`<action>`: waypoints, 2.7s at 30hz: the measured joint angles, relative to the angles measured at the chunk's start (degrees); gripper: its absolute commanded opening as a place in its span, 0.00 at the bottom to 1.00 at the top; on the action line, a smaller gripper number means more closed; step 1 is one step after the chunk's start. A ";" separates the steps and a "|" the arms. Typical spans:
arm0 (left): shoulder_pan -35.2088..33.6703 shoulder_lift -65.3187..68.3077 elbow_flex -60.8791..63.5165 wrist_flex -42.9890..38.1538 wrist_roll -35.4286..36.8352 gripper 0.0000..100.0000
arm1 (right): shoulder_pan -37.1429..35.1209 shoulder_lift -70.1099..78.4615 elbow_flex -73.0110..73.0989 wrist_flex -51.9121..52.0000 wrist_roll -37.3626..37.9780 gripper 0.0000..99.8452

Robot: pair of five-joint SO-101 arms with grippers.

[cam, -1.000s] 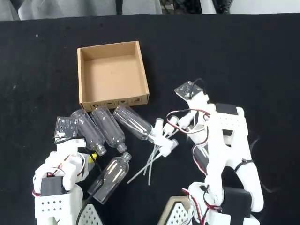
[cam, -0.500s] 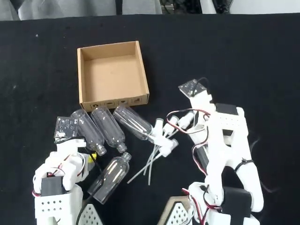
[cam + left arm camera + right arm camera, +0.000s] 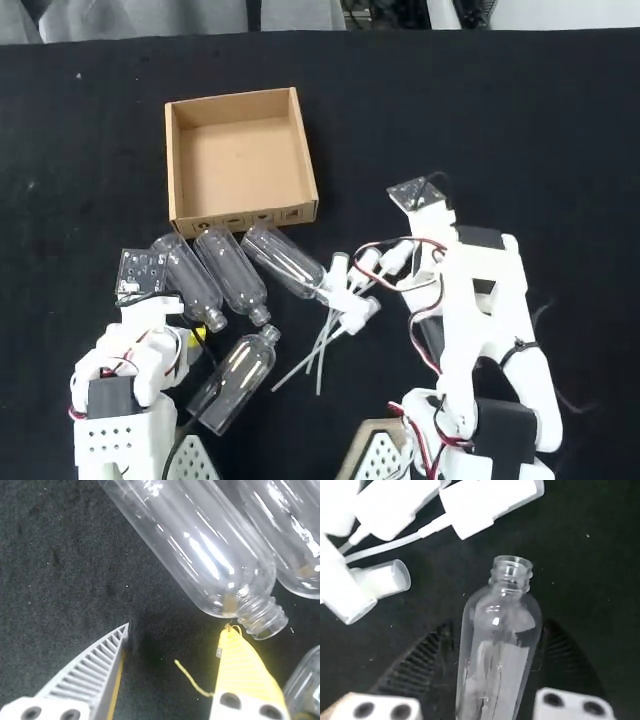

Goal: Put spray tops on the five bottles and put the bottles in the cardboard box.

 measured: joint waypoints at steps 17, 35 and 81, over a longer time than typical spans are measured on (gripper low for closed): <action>0.00 0.00 0.00 0.00 0.00 0.27 | 0.00 0.00 2.37 0.00 -2.46 0.23; 0.00 0.00 0.00 0.00 0.00 0.27 | 0.09 0.00 4.40 -1.58 -2.73 0.10; 0.00 0.00 0.00 0.00 0.00 0.27 | 0.09 -3.69 -16.79 27.25 -2.64 0.02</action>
